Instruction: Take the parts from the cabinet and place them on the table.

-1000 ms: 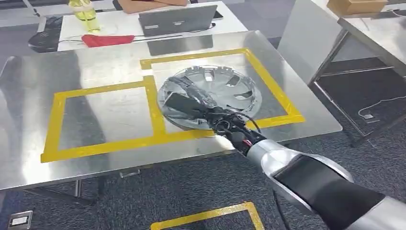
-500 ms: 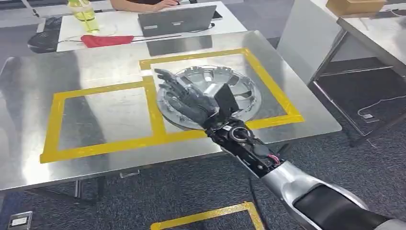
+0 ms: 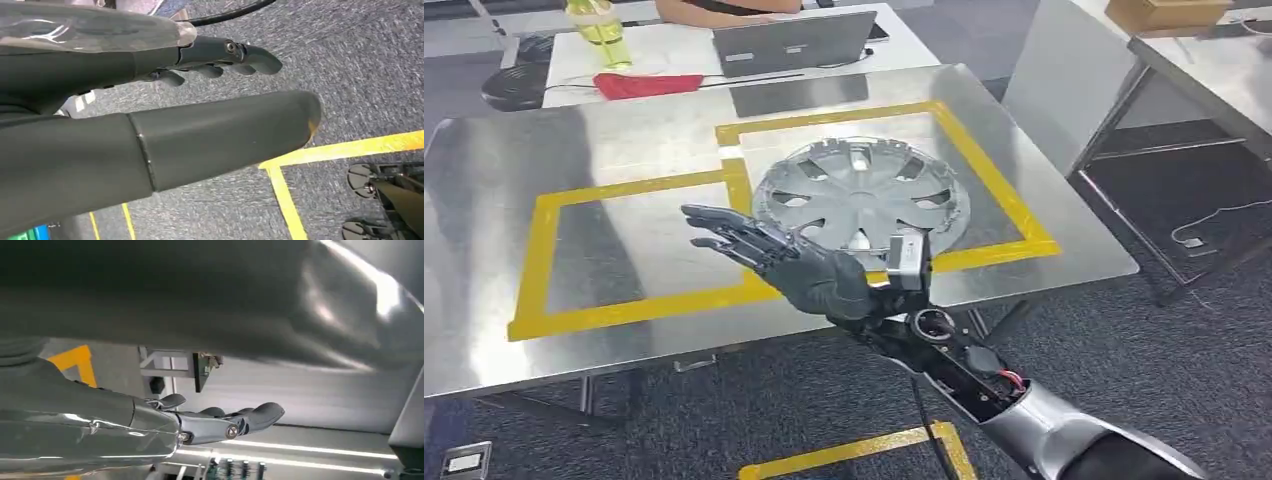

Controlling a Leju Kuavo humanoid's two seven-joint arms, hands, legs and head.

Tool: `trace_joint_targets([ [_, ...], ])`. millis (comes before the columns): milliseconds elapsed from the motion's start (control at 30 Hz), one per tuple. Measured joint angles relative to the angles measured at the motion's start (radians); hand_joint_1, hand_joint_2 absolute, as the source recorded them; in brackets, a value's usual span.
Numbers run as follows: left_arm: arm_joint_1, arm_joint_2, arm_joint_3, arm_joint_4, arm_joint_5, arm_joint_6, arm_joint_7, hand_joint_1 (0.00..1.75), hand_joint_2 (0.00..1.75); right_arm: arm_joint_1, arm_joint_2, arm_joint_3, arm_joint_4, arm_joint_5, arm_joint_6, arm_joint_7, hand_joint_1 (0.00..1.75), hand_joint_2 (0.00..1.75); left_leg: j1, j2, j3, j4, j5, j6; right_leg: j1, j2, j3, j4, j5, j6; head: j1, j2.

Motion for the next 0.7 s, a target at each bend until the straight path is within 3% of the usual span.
trace_joint_targets([
  [167, -0.001, 0.001, 0.000, 0.000, 0.000, 0.003, 0.005, 0.00, 0.00, 0.020, -0.011, -0.005, -0.036, -0.017, -0.003, 0.002, 0.00, 0.00, -0.004, 0.000, 0.002, 0.006, -0.010, 0.011, -0.004, 0.000, 0.006, -0.004, -0.005, 0.010, -0.001, 0.000],
  [233, -0.001, -0.001, 0.000, 0.000, 0.002, 0.003, 0.006, 0.00, 0.00, 0.025, -0.014, -0.011, -0.050, -0.017, -0.003, 0.001, 0.00, 0.00, 0.010, 0.010, 0.019, -0.017, -0.006, 0.016, -0.004, 0.001, 0.011, 0.009, -0.020, 0.017, 0.000, 0.000],
  [267, -0.001, -0.001, 0.000, 0.000, 0.003, 0.005, 0.007, 0.00, 0.00, 0.025, -0.017, -0.013, -0.053, -0.018, -0.003, 0.000, 0.00, 0.00, 0.010, 0.011, 0.026, -0.022, -0.007, 0.019, -0.002, 0.000, -0.010, 0.061, -0.048, 0.022, 0.005, 0.000],
  [333, -0.002, -0.002, 0.000, 0.000, 0.003, 0.007, 0.011, 0.00, 0.00, 0.030, -0.025, -0.017, -0.058, -0.017, -0.003, 0.000, 0.00, 0.00, 0.010, 0.022, 0.031, -0.022, -0.012, 0.023, -0.006, -0.001, -0.098, 0.232, -0.127, 0.026, 0.014, 0.000],
  [367, -0.002, -0.002, 0.000, 0.000, 0.003, 0.009, 0.014, 0.00, 0.00, 0.038, -0.030, -0.020, -0.058, -0.017, -0.005, 0.000, 0.00, 0.00, 0.010, 0.027, 0.033, -0.022, -0.014, 0.023, -0.007, -0.001, -0.139, 0.304, -0.148, 0.029, 0.017, 0.000],
  [400, -0.002, -0.002, 0.000, 0.000, 0.001, 0.010, 0.017, 0.00, 0.00, 0.045, -0.034, -0.024, -0.058, -0.016, -0.006, 0.000, 0.00, 0.00, 0.011, 0.031, 0.035, -0.021, -0.017, 0.022, -0.008, -0.002, -0.160, 0.332, -0.147, 0.031, 0.019, 0.000],
  [433, -0.001, -0.002, 0.000, 0.000, 0.000, 0.010, 0.017, 0.00, 0.00, 0.050, -0.037, -0.027, -0.059, -0.015, -0.006, 0.000, 0.00, 0.00, 0.012, 0.035, 0.038, -0.020, -0.020, 0.019, -0.010, -0.004, -0.157, 0.312, -0.120, 0.032, 0.022, 0.000],
  [467, -0.001, -0.002, 0.000, 0.000, -0.002, 0.010, 0.017, 0.00, 0.00, 0.053, -0.039, -0.029, -0.062, -0.014, -0.006, 0.000, 0.00, 0.00, 0.013, 0.040, 0.042, -0.017, -0.024, 0.015, -0.012, -0.007, -0.132, 0.246, -0.073, 0.031, 0.026, 0.000],
  [500, -0.001, -0.003, 0.000, 0.000, -0.003, 0.010, 0.017, 0.00, 0.00, 0.054, -0.042, -0.033, -0.067, -0.014, -0.006, 0.000, 0.00, 0.00, 0.015, 0.045, 0.048, -0.014, -0.029, 0.011, -0.014, -0.016, -0.087, 0.143, -0.014, 0.031, 0.027, 0.000],
  [533, -0.001, -0.003, 0.000, 0.000, -0.003, 0.011, 0.017, 0.00, 0.00, 0.053, -0.043, -0.035, -0.071, -0.012, -0.006, -0.001, 0.00, 0.00, 0.015, 0.050, 0.054, -0.010, -0.036, 0.005, -0.014, -0.039, -0.042, 0.046, 0.032, 0.029, 0.030, 0.000],
  [567, -0.001, 0.000, 0.000, 0.000, -0.003, 0.012, 0.015, 0.00, 0.00, 0.053, -0.045, -0.039, -0.073, -0.010, -0.008, -0.001, 0.00, 0.00, 0.010, 0.053, 0.056, -0.006, -0.040, -0.001, -0.004, -0.062, -0.031, 0.018, 0.018, 0.026, 0.033, 0.000],
  [600, -0.002, 0.000, 0.000, 0.000, -0.004, 0.012, 0.012, 0.00, 0.00, 0.055, -0.045, -0.042, -0.076, -0.010, -0.009, -0.001, 0.00, 0.00, 0.009, 0.056, 0.054, -0.001, -0.041, -0.006, -0.007, -0.047, -0.033, 0.015, 0.026, 0.014, 0.032, 0.000],
  [700, -0.003, 0.001, 0.000, 0.000, -0.006, 0.012, 0.002, 0.00, 0.00, 0.060, -0.049, -0.050, -0.082, -0.010, -0.013, -0.002, 0.00, 0.00, 0.011, 0.079, 0.061, -0.006, -0.043, -0.021, 0.000, -0.023, -0.035, 0.015, 0.027, -0.002, 0.019, 0.000],
])
